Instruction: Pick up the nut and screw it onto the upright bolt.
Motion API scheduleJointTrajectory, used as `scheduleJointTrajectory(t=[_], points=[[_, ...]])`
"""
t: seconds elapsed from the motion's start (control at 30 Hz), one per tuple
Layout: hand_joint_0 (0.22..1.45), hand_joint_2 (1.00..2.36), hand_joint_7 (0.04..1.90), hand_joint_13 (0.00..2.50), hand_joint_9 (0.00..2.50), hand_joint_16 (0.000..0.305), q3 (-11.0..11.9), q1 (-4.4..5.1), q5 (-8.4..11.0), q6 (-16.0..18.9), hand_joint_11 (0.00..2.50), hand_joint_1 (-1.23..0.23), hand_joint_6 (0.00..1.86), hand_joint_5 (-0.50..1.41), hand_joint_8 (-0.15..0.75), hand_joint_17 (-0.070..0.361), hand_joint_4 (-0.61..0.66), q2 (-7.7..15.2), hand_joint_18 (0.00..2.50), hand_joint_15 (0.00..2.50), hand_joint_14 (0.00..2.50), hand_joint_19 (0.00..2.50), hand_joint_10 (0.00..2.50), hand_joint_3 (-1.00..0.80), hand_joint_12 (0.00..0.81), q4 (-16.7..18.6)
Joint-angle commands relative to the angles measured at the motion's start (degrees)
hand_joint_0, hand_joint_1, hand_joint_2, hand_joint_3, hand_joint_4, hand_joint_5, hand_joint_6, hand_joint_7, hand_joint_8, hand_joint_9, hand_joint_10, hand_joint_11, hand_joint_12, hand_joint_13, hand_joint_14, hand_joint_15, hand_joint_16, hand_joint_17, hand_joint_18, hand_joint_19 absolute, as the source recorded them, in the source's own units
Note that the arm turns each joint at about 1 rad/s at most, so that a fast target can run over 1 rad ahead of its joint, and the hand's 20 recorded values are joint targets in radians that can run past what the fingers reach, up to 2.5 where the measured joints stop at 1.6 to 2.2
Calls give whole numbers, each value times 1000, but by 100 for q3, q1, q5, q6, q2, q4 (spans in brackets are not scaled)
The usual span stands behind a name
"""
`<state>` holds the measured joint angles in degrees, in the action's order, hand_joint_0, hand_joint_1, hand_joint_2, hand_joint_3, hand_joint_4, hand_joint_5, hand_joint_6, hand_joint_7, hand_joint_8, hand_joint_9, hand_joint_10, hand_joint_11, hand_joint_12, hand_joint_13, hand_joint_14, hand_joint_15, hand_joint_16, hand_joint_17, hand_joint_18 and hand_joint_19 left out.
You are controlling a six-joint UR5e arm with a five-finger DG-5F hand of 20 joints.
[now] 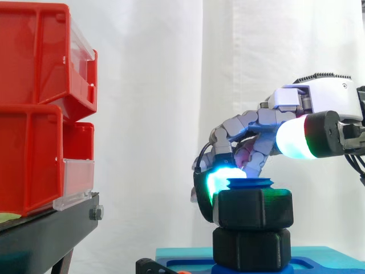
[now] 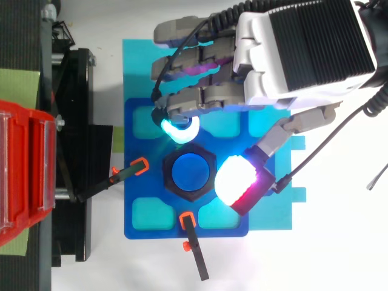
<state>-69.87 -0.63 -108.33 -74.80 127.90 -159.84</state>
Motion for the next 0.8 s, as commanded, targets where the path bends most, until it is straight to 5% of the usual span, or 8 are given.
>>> scheduleJointTrajectory(t=[0.0,0.37,0.53,0.77], points=[[515,1000,1095,678,1129,28,8,-43,-39,0,0,-251,662,16,253,62,122,-1,357,4,0,0,0,-500,218,-3],[520,1000,1113,811,1326,22,61,-157,-171,0,33,-264,660,34,203,50,124,-1,520,26,0,20,0,-500,167,-12],[510,1000,1366,761,1253,28,140,-201,-224,0,60,-255,500,20,234,63,159,-1,448,37,0,10,0,-500,200,-30],[486,1000,1045,659,1135,35,351,-253,-338,-17,43,-232,505,-63,226,78,221,7,391,19,0,9,0,-500,231,-135]])
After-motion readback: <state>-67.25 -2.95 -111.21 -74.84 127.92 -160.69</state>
